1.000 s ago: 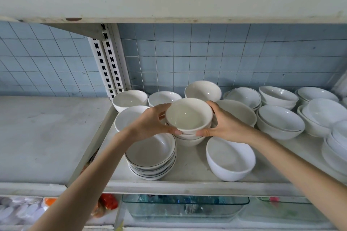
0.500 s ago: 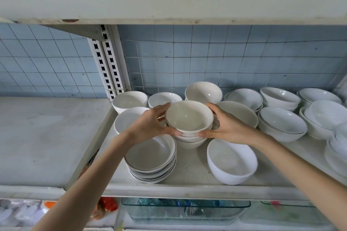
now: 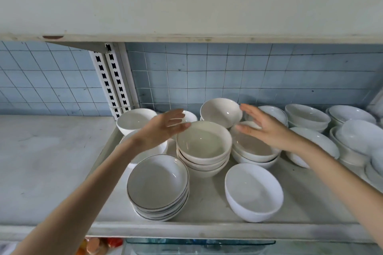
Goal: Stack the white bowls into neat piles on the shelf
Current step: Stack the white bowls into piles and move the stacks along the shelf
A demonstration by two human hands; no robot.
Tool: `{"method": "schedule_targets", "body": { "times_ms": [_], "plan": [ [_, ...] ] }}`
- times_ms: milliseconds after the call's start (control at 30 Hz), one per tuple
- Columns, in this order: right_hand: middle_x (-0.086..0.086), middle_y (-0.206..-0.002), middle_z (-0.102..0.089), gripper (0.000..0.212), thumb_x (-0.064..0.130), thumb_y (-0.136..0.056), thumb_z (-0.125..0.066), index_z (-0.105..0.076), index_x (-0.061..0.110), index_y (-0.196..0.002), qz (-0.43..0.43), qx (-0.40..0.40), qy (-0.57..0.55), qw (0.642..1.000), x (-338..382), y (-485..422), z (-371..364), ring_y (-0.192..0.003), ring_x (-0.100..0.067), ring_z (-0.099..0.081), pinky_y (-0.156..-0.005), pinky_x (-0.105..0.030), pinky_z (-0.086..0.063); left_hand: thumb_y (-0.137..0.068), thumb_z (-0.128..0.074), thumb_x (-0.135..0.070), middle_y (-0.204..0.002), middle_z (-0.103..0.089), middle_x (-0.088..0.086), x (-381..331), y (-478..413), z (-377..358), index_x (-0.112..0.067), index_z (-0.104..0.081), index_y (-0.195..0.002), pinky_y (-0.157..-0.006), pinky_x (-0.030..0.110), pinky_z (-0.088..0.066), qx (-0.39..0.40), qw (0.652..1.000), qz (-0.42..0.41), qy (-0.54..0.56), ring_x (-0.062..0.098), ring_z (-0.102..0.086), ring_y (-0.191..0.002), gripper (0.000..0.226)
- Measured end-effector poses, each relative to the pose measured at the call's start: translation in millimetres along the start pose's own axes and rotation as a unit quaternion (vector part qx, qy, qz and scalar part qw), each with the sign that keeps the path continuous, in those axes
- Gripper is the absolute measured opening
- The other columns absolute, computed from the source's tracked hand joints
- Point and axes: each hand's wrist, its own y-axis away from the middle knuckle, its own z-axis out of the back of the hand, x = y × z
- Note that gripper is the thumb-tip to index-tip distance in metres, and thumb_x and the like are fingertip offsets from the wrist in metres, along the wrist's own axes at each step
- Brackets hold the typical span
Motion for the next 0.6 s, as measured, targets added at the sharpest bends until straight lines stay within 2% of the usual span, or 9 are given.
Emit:
{"method": "schedule_targets", "body": {
  "times_ms": [67, 200, 300, 367, 400, 467, 500, 567, 600],
  "plan": [
    [0.009, -0.148, -0.033, 0.109, 0.084, -0.058, -0.051, -0.028, 0.023, -0.145, -0.014, -0.011, 0.011, 1.0, -4, -7, 11, -0.138, -0.008, -0.028, -0.115, -0.032, -0.023, -0.089, -0.06, -0.018, -0.135, -0.053, 0.003, -4, -14, 2, -0.008, -0.043, -0.137, -0.098, 0.021, -0.039, -0.014, 1.0, -0.004, -0.002, 0.01, -0.053, -0.116, 0.052],
    [0.012, -0.145, -0.034, 0.115, 0.09, -0.053, -0.05, -0.03, 0.023, -0.144, -0.039, -0.027, 0.011, 0.999, -19, -25, 26, -0.135, -0.005, -0.03, -0.114, -0.03, -0.024, -0.092, -0.058, -0.012, -0.136, -0.052, 0.008, -7, -44, 0, -0.003, -0.043, -0.137, -0.096, 0.015, -0.035, -0.018, 0.999, 0.005, -0.026, 0.01, -0.051, -0.115, 0.049],
    [0.003, -0.151, -0.03, 0.079, 0.05, -0.082, -0.058, -0.027, 0.015, -0.145, -0.053, -0.009, 0.009, 0.998, -25, -36, 24, -0.137, -0.01, -0.031, -0.108, -0.021, -0.024, -0.093, -0.056, -0.014, -0.133, -0.054, 0.008, -8, -67, -4, -0.004, -0.046, -0.135, -0.091, 0.011, -0.03, -0.014, 0.997, 0.023, -0.079, 0.015, -0.051, -0.12, 0.044],
    [0.001, -0.153, -0.028, 0.071, 0.035, -0.087, -0.059, -0.025, 0.013, -0.146, -0.064, 0.015, 0.016, 0.998, -31, -43, 22, -0.138, -0.012, -0.03, -0.106, -0.019, -0.025, -0.094, -0.056, -0.017, -0.113, -0.055, 0.005, -7, -81, -9, -0.011, -0.053, -0.12, -0.082, 0.014, -0.031, -0.002, 0.993, 0.043, -0.109, 0.014, -0.051, -0.107, 0.027],
    [0.0, -0.153, -0.027, 0.072, 0.034, -0.087, -0.06, -0.025, 0.012, -0.146, -0.07, 0.024, 0.013, 0.997, -34, -46, 20, -0.138, -0.014, -0.031, -0.107, -0.021, -0.026, -0.093, -0.057, -0.021, -0.105, -0.051, 0.004, -6, -87, -11, -0.015, -0.052, -0.105, -0.076, 0.018, -0.031, 0.001, 0.991, 0.05, -0.123, 0.015, -0.047, -0.097, 0.014],
    [-0.001, -0.154, -0.026, 0.076, 0.037, -0.085, -0.062, -0.024, 0.013, -0.146, -0.082, 0.034, 0.006, 0.996, -36, -50, 18, -0.138, -0.016, -0.032, -0.11, -0.028, -0.029, -0.09, -0.058, -0.027, -0.101, -0.047, 0.003, -5, -98, -18, -0.018, -0.047, -0.095, -0.074, 0.022, -0.03, 0.014, 0.989, 0.054, -0.137, 0.017, -0.043, -0.092, 0.015],
    [-0.001, -0.153, -0.027, 0.076, 0.04, -0.084, -0.062, -0.025, 0.014, -0.146, -0.086, 0.037, -0.003, 0.996, -36, -52, 17, -0.137, -0.018, -0.034, -0.11, -0.032, -0.031, -0.092, -0.058, -0.025, -0.106, -0.05, 0.005, -5, -102, -21, -0.015, -0.052, -0.102, -0.077, 0.022, -0.031, 0.021, 0.989, 0.054, -0.134, 0.018, -0.046, -0.097, 0.015],
    [-0.007, -0.145, -0.042, 0.073, 0.053, -0.079, -0.062, -0.039, 0.016, -0.137, -0.086, 0.038, -0.01, 0.996, -33, -53, 14, -0.13, -0.026, -0.044, -0.109, -0.042, -0.035, -0.094, -0.054, -0.015, -0.116, -0.051, 0.004, -7, -106, -28, -0.004, -0.052, -0.125, -0.087, 0.022, -0.033, 0.026, 0.992, 0.067, -0.106, 0.018, -0.049, -0.11, 0.033],
    [-0.009, -0.136, -0.052, 0.073, 0.062, -0.074, -0.062, -0.047, 0.017, -0.13, -0.078, 0.038, -0.015, 0.996, -32, -54, 12, -0.123, -0.031, -0.05, -0.106, -0.049, -0.038, -0.093, -0.053, -0.011, -0.114, -0.051, 0.003, -7, -108, -31, -0.003, -0.052, -0.125, -0.089, 0.024, -0.034, 0.024, 0.993, 0.073, -0.09, 0.018, -0.049, -0.107, 0.033]
  ]
}}
